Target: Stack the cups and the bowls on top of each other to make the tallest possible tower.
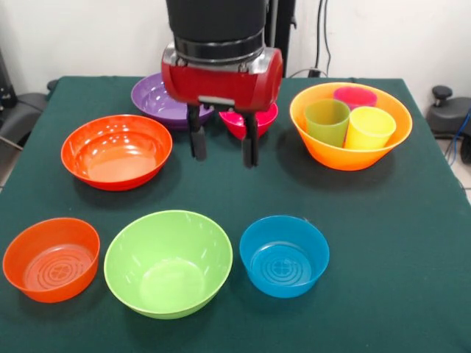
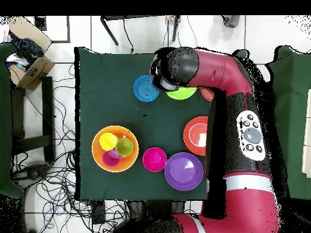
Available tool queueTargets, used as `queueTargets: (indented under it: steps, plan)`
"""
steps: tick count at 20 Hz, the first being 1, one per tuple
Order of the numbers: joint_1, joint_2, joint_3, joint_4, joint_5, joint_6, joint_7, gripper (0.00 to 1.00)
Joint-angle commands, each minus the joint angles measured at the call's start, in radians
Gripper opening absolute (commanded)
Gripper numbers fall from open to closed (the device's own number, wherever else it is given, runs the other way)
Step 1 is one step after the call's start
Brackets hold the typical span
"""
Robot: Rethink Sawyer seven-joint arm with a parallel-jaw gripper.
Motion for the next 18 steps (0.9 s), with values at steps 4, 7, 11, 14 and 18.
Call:
queueTargets:
  steps: [4, 7, 11, 14, 18]
  plan:
    - [-0.022, 0.063, 0.116, -0.112, -0.090, 0.162, -0.343, 1.00]
    - [-0.020, 0.067, 0.111, -0.122, -0.092, 0.170, -0.328, 1.00]
    - [-0.018, 0.066, 0.110, -0.133, -0.094, 0.196, -0.325, 1.00]
    - [-0.020, 0.065, 0.112, -0.133, -0.098, 0.198, -0.328, 1.00]
    - [-0.024, 0.065, 0.112, -0.131, -0.103, 0.201, -0.334, 1.00]
